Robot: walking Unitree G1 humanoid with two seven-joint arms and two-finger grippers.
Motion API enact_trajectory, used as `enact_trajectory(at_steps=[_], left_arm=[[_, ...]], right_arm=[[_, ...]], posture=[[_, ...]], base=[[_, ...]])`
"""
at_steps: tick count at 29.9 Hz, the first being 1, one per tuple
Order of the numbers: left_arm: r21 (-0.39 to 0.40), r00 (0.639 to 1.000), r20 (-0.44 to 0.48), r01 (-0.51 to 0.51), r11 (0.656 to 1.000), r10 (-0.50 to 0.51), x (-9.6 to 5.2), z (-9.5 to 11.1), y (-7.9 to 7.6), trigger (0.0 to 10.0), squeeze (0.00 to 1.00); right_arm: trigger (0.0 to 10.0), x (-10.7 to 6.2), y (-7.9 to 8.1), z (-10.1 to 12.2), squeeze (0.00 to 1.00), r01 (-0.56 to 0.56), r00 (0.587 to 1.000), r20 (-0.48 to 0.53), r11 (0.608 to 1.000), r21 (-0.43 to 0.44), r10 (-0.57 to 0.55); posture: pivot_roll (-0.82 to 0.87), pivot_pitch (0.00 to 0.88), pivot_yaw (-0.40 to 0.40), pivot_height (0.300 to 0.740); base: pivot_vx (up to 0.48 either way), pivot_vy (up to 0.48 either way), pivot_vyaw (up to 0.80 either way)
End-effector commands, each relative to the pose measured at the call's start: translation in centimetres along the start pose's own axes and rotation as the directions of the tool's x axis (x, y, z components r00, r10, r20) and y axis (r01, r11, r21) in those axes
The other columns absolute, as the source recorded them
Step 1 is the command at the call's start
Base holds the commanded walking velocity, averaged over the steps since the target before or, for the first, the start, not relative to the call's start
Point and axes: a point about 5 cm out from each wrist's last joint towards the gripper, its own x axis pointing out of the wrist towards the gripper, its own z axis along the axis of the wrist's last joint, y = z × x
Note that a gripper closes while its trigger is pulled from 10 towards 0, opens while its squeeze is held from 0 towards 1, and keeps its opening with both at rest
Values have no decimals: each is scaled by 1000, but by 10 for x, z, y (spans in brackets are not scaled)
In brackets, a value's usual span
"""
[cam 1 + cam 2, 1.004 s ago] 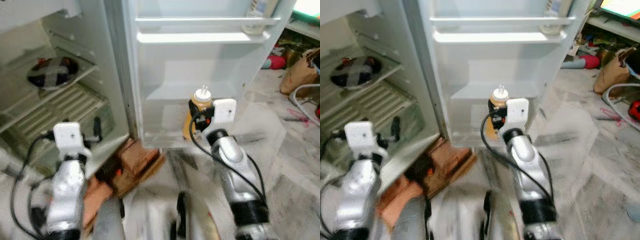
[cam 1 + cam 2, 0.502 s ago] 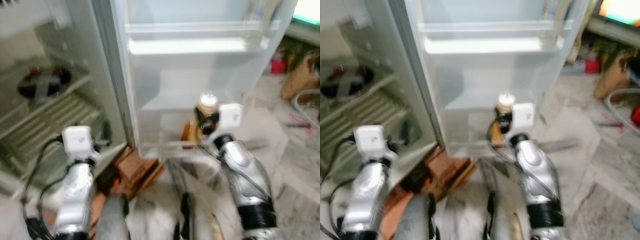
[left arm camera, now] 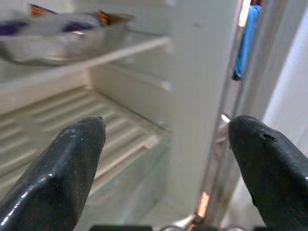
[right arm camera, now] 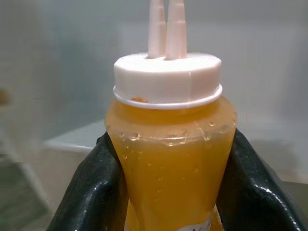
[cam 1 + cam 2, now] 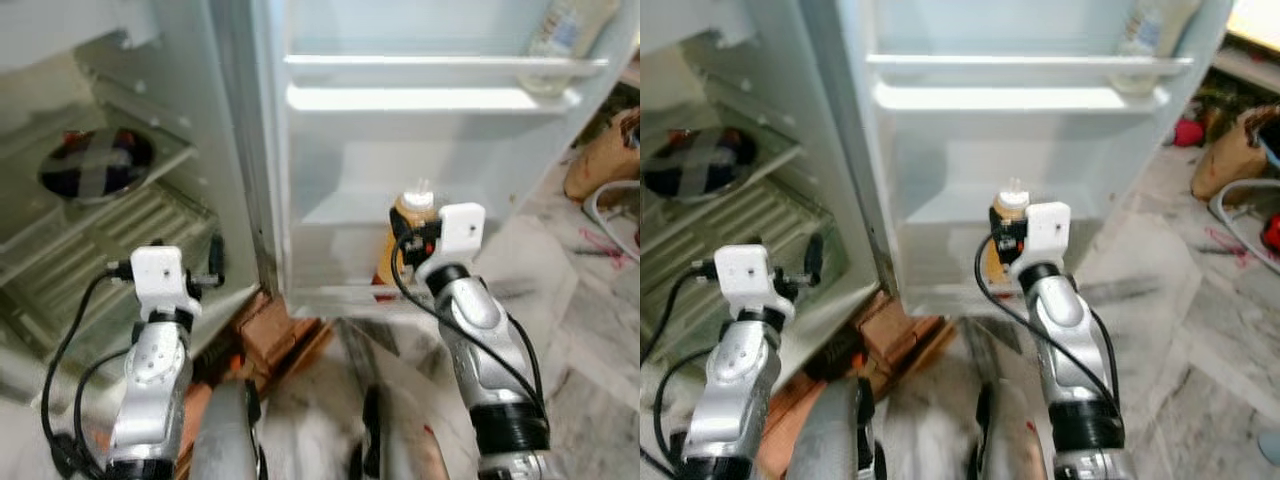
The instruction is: Restocking fridge
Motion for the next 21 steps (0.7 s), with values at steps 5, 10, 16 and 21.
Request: enact_trajectory(at_steps=[5, 10, 16, 21], left_arm=[[-4, 1000, -7, 4, 1000, -4, 1, -1, -3, 10000, 0], [-7, 1000, -4, 4, 1000, -4, 1, -1, -4, 10000, 0], [-7, 1000, 3, 21, 1000, -21, 1, 1, -9, 10000, 0], [25, 1000, -6, 20, 999, -20, 4, 0, -4, 10000, 0]], right_arm=[[10000, 1, -3, 4, 0, -5, 1000, 12, 1000, -6, 5], [10000, 2, -2, 3, 0, -10, 1000, 10, 1000, -8, 10], [10000, 2, -6, 4, 0, 8, 1000, 10, 1000, -13, -8], [10000, 4, -2, 6, 0, -31, 999, 15, 999, -42, 32]], posture=[[-10, 68, -27, 565], [-13, 67, -22, 545], [-18, 68, -14, 545], [-25, 106, -16, 545]], base=[[0, 0, 0], [0, 0, 0], [0, 0, 0], [0, 0, 0]])
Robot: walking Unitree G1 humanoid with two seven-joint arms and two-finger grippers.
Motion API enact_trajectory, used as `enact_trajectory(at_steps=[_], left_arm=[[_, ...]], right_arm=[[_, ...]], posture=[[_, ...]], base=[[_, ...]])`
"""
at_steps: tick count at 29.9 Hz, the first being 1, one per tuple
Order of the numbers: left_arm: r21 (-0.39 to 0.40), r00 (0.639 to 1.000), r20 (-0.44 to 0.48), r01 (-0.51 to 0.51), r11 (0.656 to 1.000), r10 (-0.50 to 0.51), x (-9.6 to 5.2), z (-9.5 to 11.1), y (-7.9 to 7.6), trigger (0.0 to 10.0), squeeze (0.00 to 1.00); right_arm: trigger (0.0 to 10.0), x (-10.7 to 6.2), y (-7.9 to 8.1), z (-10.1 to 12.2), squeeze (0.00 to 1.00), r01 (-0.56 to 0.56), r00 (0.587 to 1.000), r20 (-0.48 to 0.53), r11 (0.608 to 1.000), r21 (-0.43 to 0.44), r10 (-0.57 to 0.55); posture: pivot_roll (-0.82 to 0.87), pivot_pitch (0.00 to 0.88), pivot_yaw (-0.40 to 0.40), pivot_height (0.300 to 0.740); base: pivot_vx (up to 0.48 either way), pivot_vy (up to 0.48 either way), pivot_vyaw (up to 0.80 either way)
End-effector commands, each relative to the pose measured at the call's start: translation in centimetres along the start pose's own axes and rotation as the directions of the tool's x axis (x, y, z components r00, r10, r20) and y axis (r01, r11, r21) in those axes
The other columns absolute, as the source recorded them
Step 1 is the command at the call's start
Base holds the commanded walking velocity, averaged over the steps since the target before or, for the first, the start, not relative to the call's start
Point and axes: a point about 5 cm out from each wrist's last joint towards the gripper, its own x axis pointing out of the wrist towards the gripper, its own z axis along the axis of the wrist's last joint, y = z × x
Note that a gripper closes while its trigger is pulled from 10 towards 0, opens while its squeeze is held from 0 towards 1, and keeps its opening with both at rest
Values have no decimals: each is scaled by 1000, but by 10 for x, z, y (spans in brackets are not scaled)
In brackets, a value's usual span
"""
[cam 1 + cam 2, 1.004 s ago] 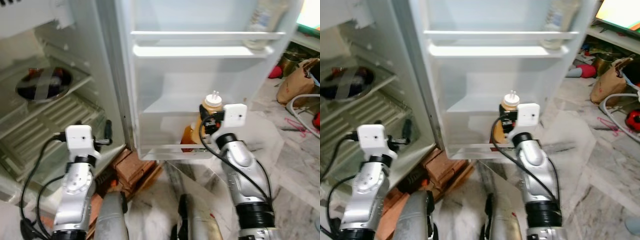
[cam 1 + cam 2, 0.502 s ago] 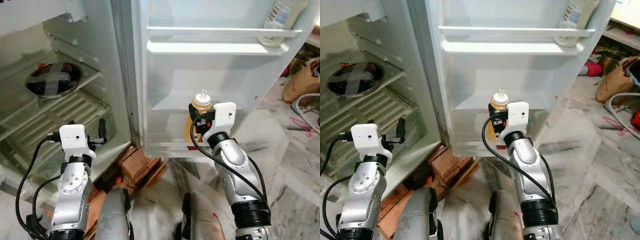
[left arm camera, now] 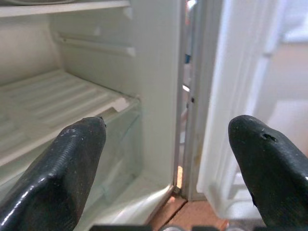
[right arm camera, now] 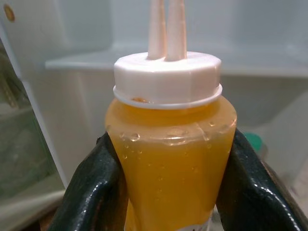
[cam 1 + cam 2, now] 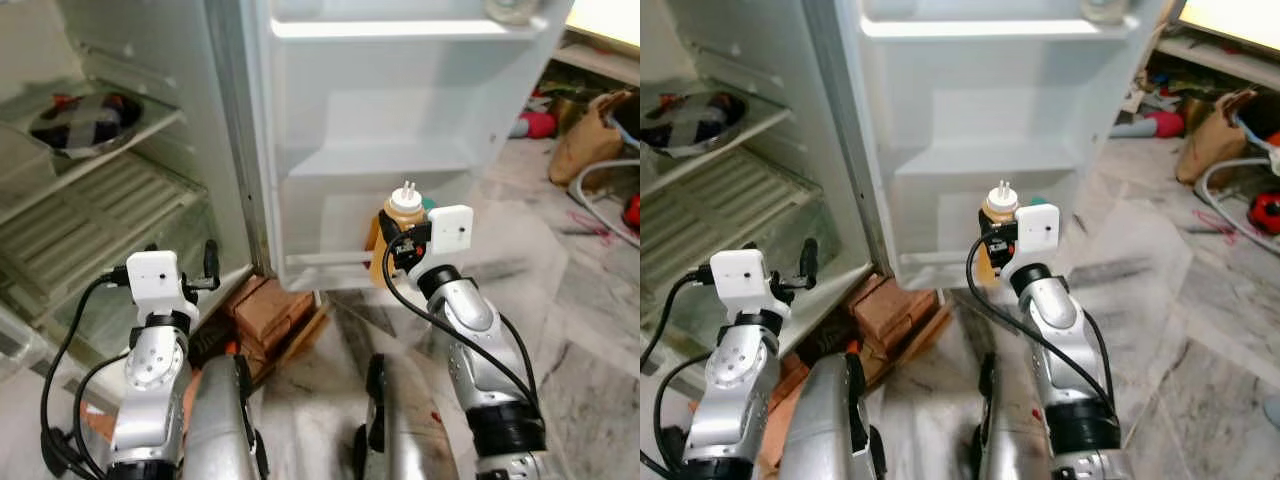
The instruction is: Restocking fridge
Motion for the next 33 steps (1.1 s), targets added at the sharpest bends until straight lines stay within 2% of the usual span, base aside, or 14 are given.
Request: enact_trajectory(at_steps=[1, 6, 9, 13, 16, 17, 18, 20, 24, 27, 29, 33], left_arm=[[17, 1000, -10, -6, 1000, 7, -1, -2, 2, 10000, 0], [16, 1000, -11, -8, 1000, 8, -8, 2, -1, 10000, 0], [25, 999, -31, 19, 1000, -18, -9, -1, -6, 10000, 0], [14, 998, 3, 60, 998, -60, -2, 12, -17, 10000, 0], [11, 999, -3, 39, 999, -39, -5, 12, -15, 10000, 0], [8, 1000, -7, 29, 1000, -29, -10, 12, -14, 10000, 0], [8, 1000, -7, 29, 1000, -29, -10, 12, -14, 10000, 0], [4, 999, -29, 22, 1000, -22, -21, 10, -12, 10000, 0], [1, 999, -42, 25, 1000, -25, -31, 12, -12, 10000, 0], [3, 998, -61, 16, 1000, -16, -42, 15, -8, 10000, 0], [5, 998, -66, 6, 1000, -5, -49, 19, -5, 10000, 0], [16, 996, -83, -4, 1000, 6, -58, 23, -1, 10000, 0]], right_arm=[[10000, 4, 2, 7, 0, -19, 1000, 24, 1000, -16, 19], [10000, 6, 9, 10, 0, -76, 996, 46, 995, -57, 78], [10000, 16, 15, 6, 0, -71, 996, 45, 996, -50, 73], [10000, 32, 27, 20, 0, -107, 989, 98, 991, -84, 115], [10000, 46, 36, 33, 0, -147, 975, 149, 980, -138, 167], [10000, 49, 39, 36, 0, -160, 968, 163, 972, -175, 189], [10000, 49, 39, 36, 0, -160, 968, 163, 972, -175, 189], [10000, 60, 45, 44, 0, -176, 953, 187, 938, -299, 238], [10000, 66, 46, 48, 0, -180, 946, 196, 919, -352, 260], [10000, 74, 47, 48, 0, -175, 942, 191, 890, -421, 276], [10000, 78, 47, 49, 0, -148, 937, 202, 846, -512, 286], [10000, 81, 52, 45, 0, -141, 931, 190, 785, -603, 313]], posture=[[-24, 110, -15, 545], [12, 144, 8, 545], [19, 154, 20, 545], [23, 194, 22, 545], [30, 222, 16, 545], [39, 237, 14, 545], [39, 237, 14, 545], [56, 266, 9, 545], [73, 294, 9, 545], [103, 347, 13, 545], [127, 370, 14, 545], [158, 395, 15, 545]], base=[[0, 0, 0], [0, 0, 0], [0, 0, 0], [0, 0, 0], [0, 0, 0], [0, 0, 0], [0, 0, 0], [0, 0, 0], [0, 0, 0], [0, 0, 0], [0, 0, 0], [0, 0, 0]])
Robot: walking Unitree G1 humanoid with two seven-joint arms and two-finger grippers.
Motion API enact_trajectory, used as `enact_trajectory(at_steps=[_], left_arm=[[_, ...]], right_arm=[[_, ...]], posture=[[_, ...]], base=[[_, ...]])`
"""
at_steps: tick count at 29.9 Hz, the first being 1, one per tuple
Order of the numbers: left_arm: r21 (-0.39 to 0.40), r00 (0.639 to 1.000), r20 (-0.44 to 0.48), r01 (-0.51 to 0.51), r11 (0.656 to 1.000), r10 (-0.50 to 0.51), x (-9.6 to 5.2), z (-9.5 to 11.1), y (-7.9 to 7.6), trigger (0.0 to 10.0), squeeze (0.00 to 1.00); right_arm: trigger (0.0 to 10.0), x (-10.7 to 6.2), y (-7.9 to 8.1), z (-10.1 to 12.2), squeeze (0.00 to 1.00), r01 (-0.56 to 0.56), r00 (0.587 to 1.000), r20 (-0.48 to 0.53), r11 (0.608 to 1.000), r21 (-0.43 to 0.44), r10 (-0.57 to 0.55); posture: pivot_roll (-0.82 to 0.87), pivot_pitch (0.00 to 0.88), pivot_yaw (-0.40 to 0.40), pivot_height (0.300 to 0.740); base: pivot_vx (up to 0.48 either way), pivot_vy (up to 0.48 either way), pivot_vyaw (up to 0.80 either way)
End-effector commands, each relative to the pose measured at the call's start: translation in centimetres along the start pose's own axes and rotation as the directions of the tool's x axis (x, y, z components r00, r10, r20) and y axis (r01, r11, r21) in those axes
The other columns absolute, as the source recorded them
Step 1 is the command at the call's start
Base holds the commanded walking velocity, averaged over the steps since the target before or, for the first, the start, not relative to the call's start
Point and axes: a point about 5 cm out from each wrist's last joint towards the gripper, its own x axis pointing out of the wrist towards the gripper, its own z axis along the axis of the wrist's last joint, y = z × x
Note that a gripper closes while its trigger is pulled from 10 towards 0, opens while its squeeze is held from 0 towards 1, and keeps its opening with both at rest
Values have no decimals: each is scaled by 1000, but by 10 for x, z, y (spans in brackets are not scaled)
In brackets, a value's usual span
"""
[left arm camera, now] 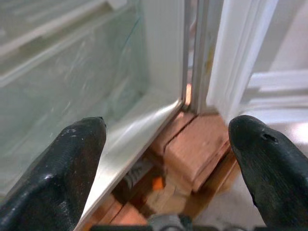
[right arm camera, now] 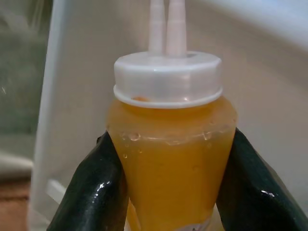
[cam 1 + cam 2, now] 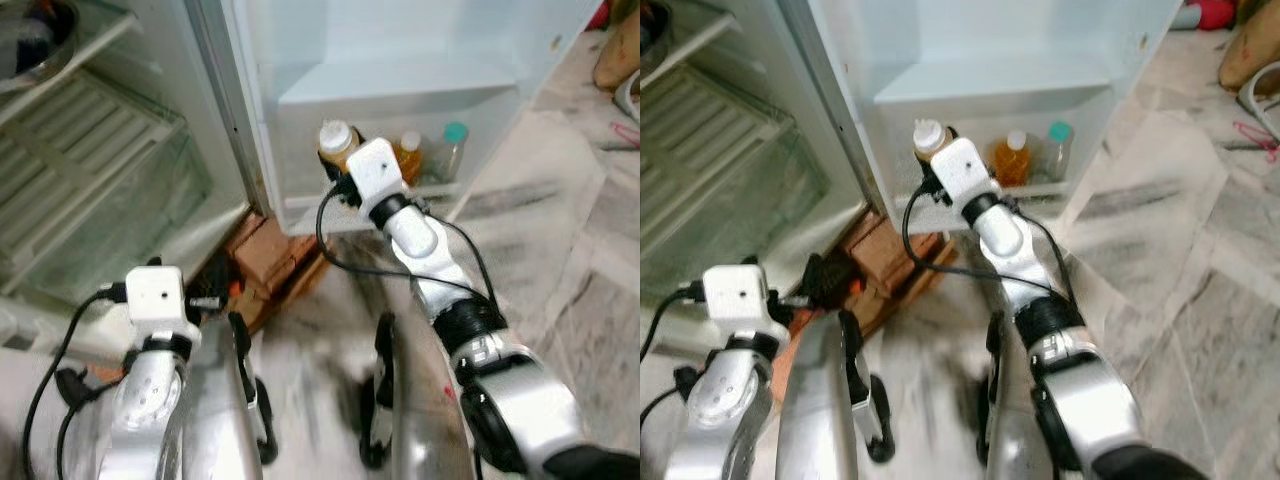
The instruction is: Restocking fridge
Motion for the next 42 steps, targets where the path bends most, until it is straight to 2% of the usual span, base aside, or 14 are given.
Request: enact_trajectory(at_steps=[1, 7, 11, 14, 17, 21, 23, 24, 25, 30, 34, 37, 38, 42], left_arm=[[11, 1000, -21, -12, 1000, 12, -6, 0, 4, 10000, 0], [20, 999, -43, -15, 1000, 15, -16, 5, 7, 10000, 0], [21, 998, -66, -7, 1000, 8, -22, 5, 7, 10000, 0], [20, 997, -80, 1, 1000, 1, -24, 5, 5, 10000, 0], [19, 997, -82, 2, 1000, 0, -25, 6, 6, 10000, 0], [22, 996, -87, 4, 1000, -2, -24, 7, 7, 10000, 0], [25, 996, -89, 4, 1000, -1, -25, 9, 8, 10000, 0], [25, 996, -89, 4, 1000, -1, -25, 9, 8, 10000, 0], [25, 996, -91, 2, 1000, 0, -25, 9, 9, 10000, 0], [20, 996, -94, 4, 1000, -2, -25, 9, 6, 10000, 0], [15, 995, -96, 9, 1000, -7, -23, 9, 4, 10000, 0], [13, 995, -103, 21, 1000, -19, -23, 7, 3, 10000, 0], [12, 994, -105, 21, 1000, -19, -23, 6, 2, 10000, 0], [8, 994, -110, 19, 1000, -18, -24, 6, 1, 10000, 0]], right_arm=[[10000, 2, 10, 3, 0, -35, 999, 25, 999, -40, 36], [10000, 4, 19, -2, 0, -26, 1000, 9, 988, -152, 28], [10000, 5, 20, -5, 0, -16, 1000, -9, 988, -150, 14], [10000, 3, 23, -10, 0, -21, 999, -41, 997, -73, 18], [10000, 3, 24, -10, 0, -11, 999, -44, 999, -49, 9], [10000, 7, 19, 1, 0, 32, 999, 43, 995, -97, -28], [10000, 18, 4, 32, 0, 115, 972, 221, 983, -144, -82], [10000, 18, 4, 32, 0, 115, 972, 221, 983, -144, -82], [10000, 21, -1, 41, 0, 144, 958, 268, 978, -154, -99], [10000, 23, -23, 61, 0, 257, 909, 392, 933, -253, -144], [10000, 22, -25, 48, 0, 239, 932, 338, 919, -313, -128], [10000, 20, -17, 28, 0, 192, 967, 229, 918, -348, -115], [10000, 18, -12, 20, 0, 169, 977, 186, 905, -391, -102], [10000, 16, -5, 9, 0, 129, 990, 108, 907, -402, -93]], posture=[[158, 395, 15, 545], [185, 434, 19, 545], [186, 446, 23, 545], [190, 447, 26, 545], [194, 453, 31, 545], [198, 454, 35, 545], [201, 457, 35, 545], [201, 457, 35, 545], [200, 457, 36, 545], [198, 450, 33, 545], [191, 451, 35, 545], [183, 455, 32, 545], [185, 459, 30, 545], [194, 456, 28, 545]], base=[[0, 0, 0], [0, 0, 0], [0, 0, 0], [0, 0, 0], [0, 0, 0], [0, 0, 0], [0, 0, 0], [0, 0, 0], [0, 0, 0], [0, 0, 0], [0, 0, 0], [0, 0, 0], [0, 0, 0], [0, 0, 0]])
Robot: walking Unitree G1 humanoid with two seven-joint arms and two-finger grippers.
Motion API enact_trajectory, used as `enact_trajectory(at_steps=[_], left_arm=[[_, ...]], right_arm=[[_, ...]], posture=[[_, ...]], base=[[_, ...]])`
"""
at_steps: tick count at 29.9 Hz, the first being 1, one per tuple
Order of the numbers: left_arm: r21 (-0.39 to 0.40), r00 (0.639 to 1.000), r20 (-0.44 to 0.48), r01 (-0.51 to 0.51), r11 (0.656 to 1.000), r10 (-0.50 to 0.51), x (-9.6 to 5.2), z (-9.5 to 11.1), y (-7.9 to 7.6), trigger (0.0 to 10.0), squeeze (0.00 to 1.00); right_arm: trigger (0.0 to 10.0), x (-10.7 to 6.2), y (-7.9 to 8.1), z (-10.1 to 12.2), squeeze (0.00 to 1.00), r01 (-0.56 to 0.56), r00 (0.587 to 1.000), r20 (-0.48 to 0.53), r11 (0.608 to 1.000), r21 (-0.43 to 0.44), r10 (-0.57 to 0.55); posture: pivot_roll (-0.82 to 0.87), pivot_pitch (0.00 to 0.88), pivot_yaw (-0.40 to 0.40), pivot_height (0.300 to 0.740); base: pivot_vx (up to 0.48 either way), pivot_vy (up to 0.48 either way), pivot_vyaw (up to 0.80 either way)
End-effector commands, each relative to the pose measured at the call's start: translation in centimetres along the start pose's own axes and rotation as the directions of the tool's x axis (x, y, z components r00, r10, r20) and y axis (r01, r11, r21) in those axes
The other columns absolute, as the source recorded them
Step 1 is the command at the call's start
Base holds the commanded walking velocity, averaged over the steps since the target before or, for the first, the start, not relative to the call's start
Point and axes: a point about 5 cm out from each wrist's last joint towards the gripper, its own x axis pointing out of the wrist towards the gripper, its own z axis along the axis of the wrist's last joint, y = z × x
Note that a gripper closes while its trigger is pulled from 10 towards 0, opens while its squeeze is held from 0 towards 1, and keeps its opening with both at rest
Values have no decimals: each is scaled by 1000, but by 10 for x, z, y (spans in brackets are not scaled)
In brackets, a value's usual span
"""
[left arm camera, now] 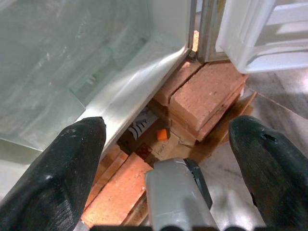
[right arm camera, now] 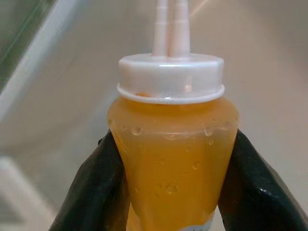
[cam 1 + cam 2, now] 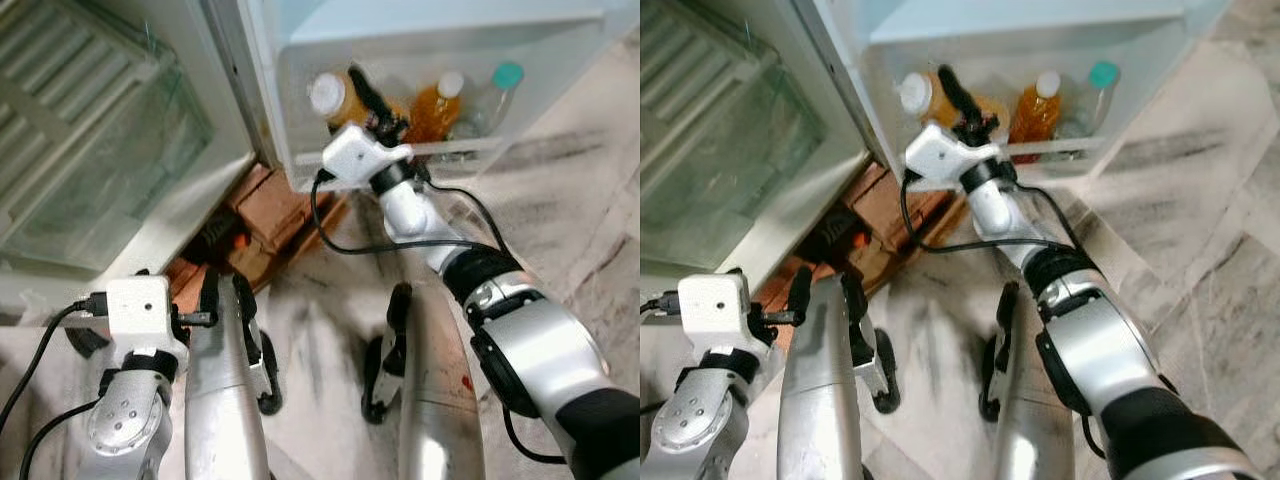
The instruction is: Restocking fridge
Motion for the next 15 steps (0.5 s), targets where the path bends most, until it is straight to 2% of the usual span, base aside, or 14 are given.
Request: enact_trajectory(at_steps=[1, 7, 8, 11, 12, 15], left_arm=[[1, 999, -39, -1, 1000, 1, -6, -6, 2, 10000, 0], [6, 999, -41, -2, 1000, 2, -7, -5, 3, 10000, 0], [8, 999, -43, -2, 1000, 3, -8, -5, 4, 10000, 0], [10, 999, -47, -2, 1000, 2, -9, -6, 5, 10000, 0], [10, 999, -49, -1, 1000, 1, -9, -6, 4, 10000, 0], [10, 999, -49, 1, 1000, -1, -8, -6, 4, 10000, 0]], right_arm=[[10000, -7, 14, -7, 0, -53, 996, -67, 999, 10, 54], [10000, -15, 27, -15, 0, -89, 981, -159, 989, 117, 107], [10000, -17, 29, -17, 0, -81, 976, -186, 980, 179, 115], [10000, -20, 29, -21, 0, -54, 968, -226, 965, 256, 114], [10000, -21, 28, -25, 0, -23, 960, -257, 949, 314, 109], [10000, -23, 25, -29, 0, 18, 954, -286, 931, 366, 94]], posture=[[197, 456, 28, 545], [211, 461, 35, 545], [212, 465, 37, 545], [210, 468, 38, 545], [209, 469, 39, 545], [206, 470, 40, 545]], base=[[0, 0, 0], [0, 0, 0], [0, 0, 0], [0, 0, 0], [0, 0, 0], [0, 0, 0]])
